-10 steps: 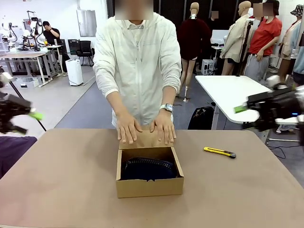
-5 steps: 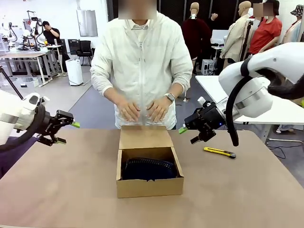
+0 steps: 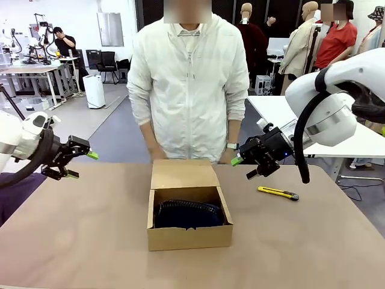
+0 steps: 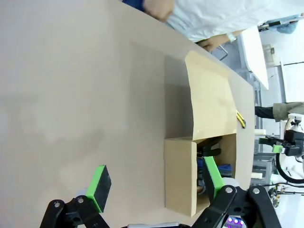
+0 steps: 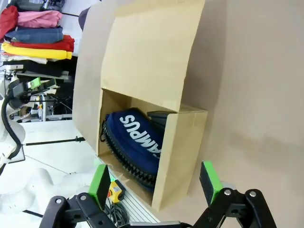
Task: Pack the items into the box.
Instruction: Close the Mailer Box.
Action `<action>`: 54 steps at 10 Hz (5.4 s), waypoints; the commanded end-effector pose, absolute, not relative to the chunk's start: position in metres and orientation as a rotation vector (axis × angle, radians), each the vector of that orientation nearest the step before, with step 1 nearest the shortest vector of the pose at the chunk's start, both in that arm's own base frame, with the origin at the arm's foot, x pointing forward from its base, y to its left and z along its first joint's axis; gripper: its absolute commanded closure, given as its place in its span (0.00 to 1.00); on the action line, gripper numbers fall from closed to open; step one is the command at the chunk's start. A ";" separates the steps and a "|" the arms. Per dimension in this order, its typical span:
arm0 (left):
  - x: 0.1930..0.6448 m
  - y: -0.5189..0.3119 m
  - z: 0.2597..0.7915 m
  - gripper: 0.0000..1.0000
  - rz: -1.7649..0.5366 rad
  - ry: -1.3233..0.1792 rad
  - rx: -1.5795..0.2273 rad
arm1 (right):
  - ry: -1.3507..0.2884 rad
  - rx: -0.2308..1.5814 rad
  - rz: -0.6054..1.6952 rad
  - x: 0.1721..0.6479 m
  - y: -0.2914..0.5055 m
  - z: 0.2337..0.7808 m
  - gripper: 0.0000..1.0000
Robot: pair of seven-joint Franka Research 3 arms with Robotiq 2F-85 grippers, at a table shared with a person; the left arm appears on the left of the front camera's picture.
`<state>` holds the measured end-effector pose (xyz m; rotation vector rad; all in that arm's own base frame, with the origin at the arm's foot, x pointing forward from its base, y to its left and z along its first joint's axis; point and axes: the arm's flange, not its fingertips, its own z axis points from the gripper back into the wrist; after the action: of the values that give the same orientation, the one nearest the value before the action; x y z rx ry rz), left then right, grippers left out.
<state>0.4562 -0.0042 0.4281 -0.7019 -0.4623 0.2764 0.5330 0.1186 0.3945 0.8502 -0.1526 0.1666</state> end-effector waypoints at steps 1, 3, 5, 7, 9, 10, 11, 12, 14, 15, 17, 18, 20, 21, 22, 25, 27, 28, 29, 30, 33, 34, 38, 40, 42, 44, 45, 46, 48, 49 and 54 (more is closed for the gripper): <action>0.483 -0.027 0.407 0.00 0.176 -0.451 -0.852 | -0.161 0.873 0.128 0.577 0.138 0.369 0.00; 0.522 -0.069 0.366 0.00 0.183 -0.483 -0.965 | -0.141 0.899 0.142 0.604 0.154 0.347 0.00; 0.541 -0.102 0.332 0.00 0.189 -0.425 -1.053 | -0.077 0.945 0.132 0.627 0.163 0.325 0.00; 0.546 -0.129 0.296 0.00 0.196 -0.270 -0.978 | -0.015 0.986 0.154 0.642 0.173 0.311 0.00; 0.553 -0.151 0.267 0.00 0.185 -0.316 -1.084 | 0.024 1.027 0.181 0.648 0.181 0.304 0.00; 0.557 -0.161 0.260 0.00 0.173 -0.401 -1.159 | 0.055 1.054 0.172 0.652 0.182 0.299 0.00; 0.560 -0.165 0.260 0.00 0.145 -0.475 -1.212 | 0.088 1.076 0.168 0.654 0.184 0.293 0.00; 0.562 -0.166 0.261 0.00 0.137 -0.513 -1.263 | 0.111 1.088 0.164 0.654 0.185 0.289 0.00; 0.564 -0.163 0.265 0.00 0.105 -0.566 -1.262 | 0.144 1.108 0.167 0.653 0.187 0.284 0.00; 0.564 -0.164 0.264 0.00 0.093 -0.553 -1.272 | 0.142 1.118 0.176 0.653 0.187 0.284 0.00; 0.565 -0.161 0.263 0.00 0.066 -0.546 -1.289 | 0.132 1.130 0.194 0.652 0.188 0.285 0.00; 0.565 -0.160 0.263 0.00 0.062 -0.557 -1.304 | 0.128 1.143 0.214 0.652 0.187 0.286 0.00; 0.566 -0.162 0.260 0.00 0.056 -0.539 -1.315 | 0.107 1.182 0.223 0.654 0.187 0.286 0.00; 0.566 -0.164 0.258 0.00 0.054 -0.512 -1.353 | 0.082 1.209 0.219 0.653 0.186 0.285 0.00; 0.566 -0.165 0.257 0.00 0.052 -0.516 -1.344 | 0.065 1.243 0.208 0.653 0.185 0.285 0.00; 0.566 -0.162 0.259 0.44 0.048 -0.522 -1.362 | -0.023 1.284 0.187 0.652 0.180 0.285 0.37; 0.565 -0.159 0.260 0.44 0.015 -0.516 -1.367 | -0.017 1.288 0.189 0.651 0.180 0.284 0.37; 0.565 -0.158 0.262 0.44 -0.004 -0.525 -1.376 | -0.019 1.294 0.181 0.651 0.179 0.283 0.37; 0.564 -0.157 0.264 0.44 -0.018 -0.528 -1.376 | -0.021 1.300 0.177 0.651 0.178 0.283 0.37; 0.563 -0.157 0.266 0.44 -0.021 -0.539 -1.374 | -0.026 1.298 0.176 0.651 0.178 0.283 0.37; 0.560 -0.153 0.282 0.44 -0.054 -0.584 -1.367 | -0.076 1.314 0.211 0.644 0.170 0.291 0.37; 0.559 -0.152 0.290 0.44 -0.071 -0.605 -1.366 | -0.113 1.319 0.237 0.637 0.165 0.300 0.37; 0.562 -0.157 0.300 0.44 -0.059 -0.597 -1.354 | -0.230 1.244 0.263 0.616 0.164 0.323 0.37; 0.562 -0.157 0.300 0.44 -0.059 -0.597 -1.354 | -0.153 1.269 0.268 0.634 0.161 0.318 0.37; 0.562 -0.157 0.300 0.44 -0.059 -0.597 -1.354 | -0.153 1.269 0.268 0.634 0.161 0.318 0.37; 0.562 -0.157 0.300 0.44 -0.059 -0.597 -1.354 | -0.153 1.269 0.268 0.634 0.161 0.318 0.37; 0.560 -0.156 0.296 0.44 -0.049 -0.589 -1.341 | -0.159 1.259 0.262 0.627 0.159 0.311 0.37; 0.551 -0.161 0.304 0.44 -0.206 -0.680 -1.356 | -0.224 1.254 0.308 0.617 0.160 0.315 0.37; 0.530 -0.164 0.316 0.44 -0.348 -0.825 -1.358 | -0.366 1.291 0.416 0.596 0.153 0.324 0.37; 0.522 -0.163 0.319 0.44 -0.383 -0.902 -1.338 | -0.432 1.291 0.462 0.588 0.150 0.328 0.37; 0.480 -0.152 0.314 0.44 -0.626 -1.049 -1.350 | -0.681 1.401 0.764 0.550 0.145 0.326 0.37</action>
<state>0.4913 -0.1576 0.3186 -1.3330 -0.9949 -0.5499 0.5643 0.1494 0.3321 1.3652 -0.6414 0.7115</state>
